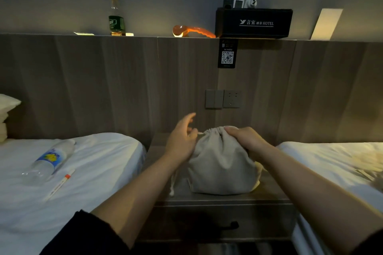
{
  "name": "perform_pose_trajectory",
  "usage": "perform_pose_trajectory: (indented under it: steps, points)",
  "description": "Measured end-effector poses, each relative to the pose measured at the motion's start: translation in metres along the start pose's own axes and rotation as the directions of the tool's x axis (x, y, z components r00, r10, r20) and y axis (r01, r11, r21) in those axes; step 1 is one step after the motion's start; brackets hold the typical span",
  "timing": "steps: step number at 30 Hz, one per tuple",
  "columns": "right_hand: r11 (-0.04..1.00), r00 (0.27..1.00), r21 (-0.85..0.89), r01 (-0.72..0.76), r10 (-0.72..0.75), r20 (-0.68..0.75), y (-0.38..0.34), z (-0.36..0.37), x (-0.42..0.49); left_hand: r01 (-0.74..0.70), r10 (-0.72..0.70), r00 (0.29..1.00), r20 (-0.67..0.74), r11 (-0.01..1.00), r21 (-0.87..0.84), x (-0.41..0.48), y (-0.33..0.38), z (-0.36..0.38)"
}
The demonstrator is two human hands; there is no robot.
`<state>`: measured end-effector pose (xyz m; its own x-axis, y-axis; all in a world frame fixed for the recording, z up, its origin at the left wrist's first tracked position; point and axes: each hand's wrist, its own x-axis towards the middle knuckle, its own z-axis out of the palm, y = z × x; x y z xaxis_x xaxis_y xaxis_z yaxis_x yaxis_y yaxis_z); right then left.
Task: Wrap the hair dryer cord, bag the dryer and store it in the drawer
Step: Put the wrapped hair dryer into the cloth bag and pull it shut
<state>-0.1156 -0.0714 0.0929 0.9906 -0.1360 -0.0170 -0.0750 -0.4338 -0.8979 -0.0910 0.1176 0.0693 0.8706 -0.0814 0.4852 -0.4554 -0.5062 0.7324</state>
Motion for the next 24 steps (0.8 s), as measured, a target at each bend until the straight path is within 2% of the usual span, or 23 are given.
perform_pose_trajectory:
  steps: [2,3,5,6,8,9,11,13,15,19,21,24]
  points:
    - [0.979,0.992,0.183,-0.092,0.075,0.099,0.0,-0.006,0.0,-0.24,0.223,0.957,0.187,0.968,0.07,-0.012,-0.001,0.004]
    - [0.971,0.987,0.207,-0.121,0.095,0.13,0.001,-0.008,0.001,-0.282,0.242,0.919,0.311,0.955,0.09,-0.018,-0.002,0.007]
    - [0.996,0.995,0.055,-0.072,0.068,0.07,0.005,-0.008,0.002,-0.235,0.182,0.876,0.447,0.97,0.067,-0.024,-0.01,0.014]
    - [0.998,1.0,-0.068,-0.001,0.0,-0.011,0.008,-0.006,0.002,-0.197,0.162,0.881,0.445,0.98,0.035,-0.026,-0.013,0.016]
    - [0.945,0.956,-0.239,0.221,-0.259,-0.138,0.013,-0.004,0.001,-0.109,0.113,0.91,0.399,0.993,-0.033,-0.027,-0.015,0.018]
    - [0.898,0.919,-0.281,0.339,-0.38,-0.105,0.015,-0.006,-0.002,-0.068,0.084,0.921,0.38,0.996,-0.055,-0.027,-0.015,0.02]
    - [0.782,0.871,-0.391,0.485,-0.474,0.132,0.018,-0.012,-0.009,-0.016,0.039,0.936,0.351,0.998,-0.067,-0.027,-0.016,0.023]
    - [0.689,0.867,-0.528,0.496,-0.365,0.339,0.025,-0.016,-0.011,0.02,0.007,0.94,0.34,0.997,-0.076,-0.026,-0.016,0.025]
    - [0.713,0.891,-0.551,0.433,-0.249,0.379,0.036,-0.015,-0.011,0.06,-0.03,0.943,0.333,0.995,-0.08,-0.026,-0.016,0.027]
    - [0.881,0.93,-0.332,0.336,-0.256,0.263,0.053,-0.001,-0.015,0.156,-0.122,0.956,0.265,0.982,-0.109,-0.03,-0.02,0.031]
    - [0.897,0.936,-0.277,0.346,-0.31,0.164,0.054,0.005,-0.018,0.192,-0.166,0.966,0.199,0.974,-0.118,-0.033,-0.024,0.033]
    - [0.872,0.922,-0.318,0.373,-0.387,0.021,0.052,0.019,-0.019,0.259,-0.233,0.962,0.142,0.942,-0.212,-0.038,-0.03,0.035]
